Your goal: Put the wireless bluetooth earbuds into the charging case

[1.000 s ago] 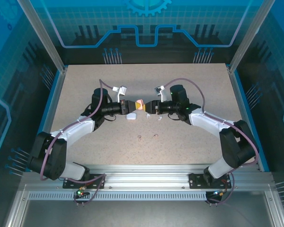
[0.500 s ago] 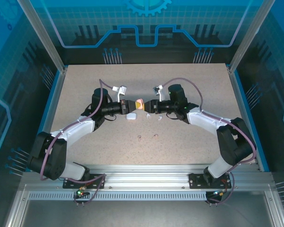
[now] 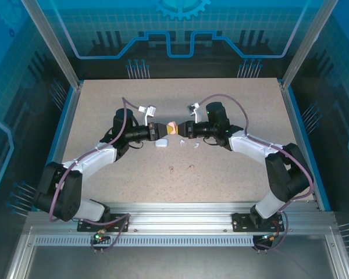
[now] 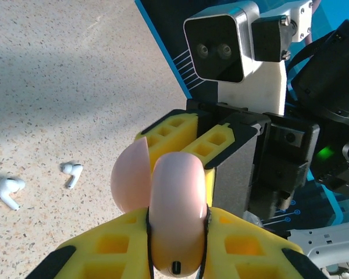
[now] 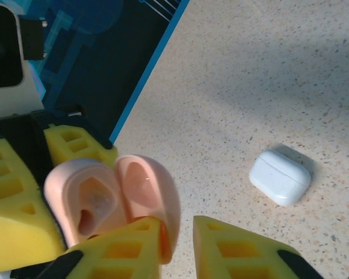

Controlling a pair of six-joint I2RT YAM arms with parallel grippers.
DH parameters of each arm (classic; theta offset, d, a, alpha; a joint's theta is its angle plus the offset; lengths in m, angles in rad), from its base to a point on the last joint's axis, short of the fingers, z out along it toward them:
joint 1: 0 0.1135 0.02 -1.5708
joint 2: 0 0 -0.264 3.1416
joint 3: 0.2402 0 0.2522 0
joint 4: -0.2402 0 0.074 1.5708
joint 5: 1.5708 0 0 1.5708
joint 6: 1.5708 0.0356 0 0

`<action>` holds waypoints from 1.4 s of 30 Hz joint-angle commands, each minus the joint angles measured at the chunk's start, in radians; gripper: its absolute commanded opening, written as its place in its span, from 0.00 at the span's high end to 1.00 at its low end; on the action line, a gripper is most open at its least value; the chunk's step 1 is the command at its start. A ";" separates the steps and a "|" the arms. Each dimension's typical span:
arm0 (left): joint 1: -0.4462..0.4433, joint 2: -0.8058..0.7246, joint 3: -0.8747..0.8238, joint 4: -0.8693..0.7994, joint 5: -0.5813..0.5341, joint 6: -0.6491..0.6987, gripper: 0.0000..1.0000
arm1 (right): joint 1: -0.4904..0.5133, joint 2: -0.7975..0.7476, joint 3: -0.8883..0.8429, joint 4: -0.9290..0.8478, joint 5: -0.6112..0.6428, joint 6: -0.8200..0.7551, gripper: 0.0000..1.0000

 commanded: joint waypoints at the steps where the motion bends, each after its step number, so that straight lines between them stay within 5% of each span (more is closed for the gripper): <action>1: -0.016 -0.021 0.000 0.020 0.041 -0.005 1.00 | -0.010 0.021 0.027 0.017 0.015 -0.004 0.92; 2: -0.017 -0.021 -0.001 0.019 0.041 -0.005 1.00 | -0.010 0.021 0.031 0.013 0.014 -0.006 0.99; 7: -0.018 -0.013 -0.001 0.004 0.031 -0.006 0.95 | -0.009 0.008 0.045 -0.026 0.019 -0.025 1.00; 12: -0.018 -0.034 0.028 -0.074 -0.025 0.036 0.32 | -0.016 -0.013 0.095 -0.182 0.074 -0.108 1.00; 18: 0.010 -0.055 0.133 -0.249 -0.016 0.142 0.10 | -0.047 -0.037 0.176 -0.435 0.136 -0.303 1.00; 27: 0.023 0.053 0.352 -0.639 0.098 0.404 0.08 | -0.059 -0.036 0.294 -0.720 0.155 -0.688 1.00; 34: 0.013 0.184 0.497 -0.892 0.179 0.571 0.24 | -0.049 -0.009 0.340 -0.818 0.171 -0.825 1.00; 42: -0.035 0.269 0.574 -0.983 0.228 0.635 0.40 | -0.019 0.008 0.362 -0.835 0.150 -0.839 1.00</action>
